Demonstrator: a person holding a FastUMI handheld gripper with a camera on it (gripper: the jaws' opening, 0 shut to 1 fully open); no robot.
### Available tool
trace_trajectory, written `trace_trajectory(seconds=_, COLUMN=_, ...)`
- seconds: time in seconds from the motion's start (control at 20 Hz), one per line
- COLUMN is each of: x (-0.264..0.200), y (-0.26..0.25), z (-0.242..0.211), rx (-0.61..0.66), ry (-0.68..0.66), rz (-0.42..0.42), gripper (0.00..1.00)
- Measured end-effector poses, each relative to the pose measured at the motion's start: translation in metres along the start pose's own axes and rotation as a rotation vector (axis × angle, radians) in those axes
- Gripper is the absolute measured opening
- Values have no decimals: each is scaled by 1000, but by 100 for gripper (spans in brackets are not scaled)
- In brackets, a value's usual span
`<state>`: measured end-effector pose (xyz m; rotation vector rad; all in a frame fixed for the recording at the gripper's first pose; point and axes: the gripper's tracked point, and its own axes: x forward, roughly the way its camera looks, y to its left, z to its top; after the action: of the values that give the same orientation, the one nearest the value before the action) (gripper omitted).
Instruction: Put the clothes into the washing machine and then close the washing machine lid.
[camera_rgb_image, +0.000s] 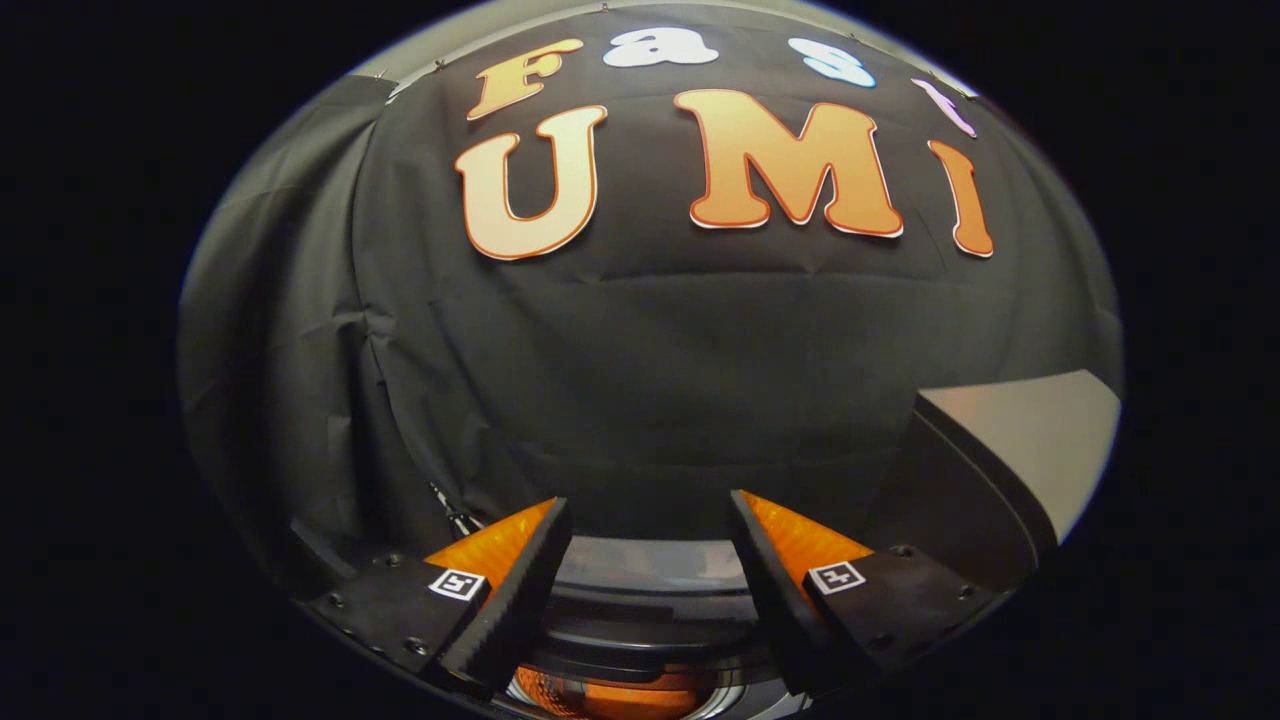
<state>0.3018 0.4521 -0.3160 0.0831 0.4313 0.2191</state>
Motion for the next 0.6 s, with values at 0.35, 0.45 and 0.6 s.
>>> trace_trajectory(seconds=0.35, x=-27, y=-12, z=-106, rx=86, ry=181, rz=-57, gripper=100)
trace_trajectory(seconds=0.45, x=-27, y=-14, z=-105, rx=98, ry=184, rz=-69, gripper=100)
trace_trajectory(seconds=0.6, x=-31, y=-14, z=-93, rx=82, ry=154, rz=-75, gripper=100)
